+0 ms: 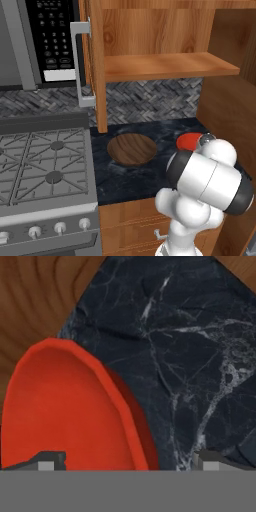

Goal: Open the cabinet. Pick the bowls from the counter and place them in the cabinet. Then close the cabinet.

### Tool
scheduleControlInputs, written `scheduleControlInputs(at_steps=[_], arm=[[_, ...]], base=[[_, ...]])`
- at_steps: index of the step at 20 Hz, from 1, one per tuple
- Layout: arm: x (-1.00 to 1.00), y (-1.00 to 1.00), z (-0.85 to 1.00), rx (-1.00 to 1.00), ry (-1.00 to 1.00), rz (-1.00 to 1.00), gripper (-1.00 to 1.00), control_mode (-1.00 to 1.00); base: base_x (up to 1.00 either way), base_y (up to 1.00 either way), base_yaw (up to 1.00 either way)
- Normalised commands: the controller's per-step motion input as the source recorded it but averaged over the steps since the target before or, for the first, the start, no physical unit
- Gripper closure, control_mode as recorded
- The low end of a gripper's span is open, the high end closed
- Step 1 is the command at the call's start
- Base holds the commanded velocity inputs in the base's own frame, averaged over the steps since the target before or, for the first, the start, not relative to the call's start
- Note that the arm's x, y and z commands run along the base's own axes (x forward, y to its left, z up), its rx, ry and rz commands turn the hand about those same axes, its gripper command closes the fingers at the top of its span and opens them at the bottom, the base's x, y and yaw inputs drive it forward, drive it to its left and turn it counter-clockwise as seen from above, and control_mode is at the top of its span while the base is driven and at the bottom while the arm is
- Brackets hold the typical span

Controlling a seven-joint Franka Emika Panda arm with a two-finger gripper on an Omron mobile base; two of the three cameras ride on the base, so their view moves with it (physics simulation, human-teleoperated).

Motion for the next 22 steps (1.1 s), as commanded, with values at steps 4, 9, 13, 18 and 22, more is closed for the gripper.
scheduleControlInputs(at_steps=[4,9,13,18,22], arm=[[0.03,0.0,-0.29,0.0,-0.01,0.0,-1.0,-1.0],[0.02,0.0,-0.26,0.0,0.0,0.0,1.0,-1.0],[0.01,0.0,-0.21,0.0,-0.01,0.0,1.0,-1.0],[-0.01,0.01,-0.18,0.0,0.0,0.0,1.0,-1.0],[-0.16,0.12,-0.1,0.0,0.0,0.0,1.0,-1.0]], base=[[0.0,0.0,0.0],[0.0,0.0,0.0],[0.0,0.0,0.0],[0.0,0.0,0.0],[0.0,0.0,0.0]])
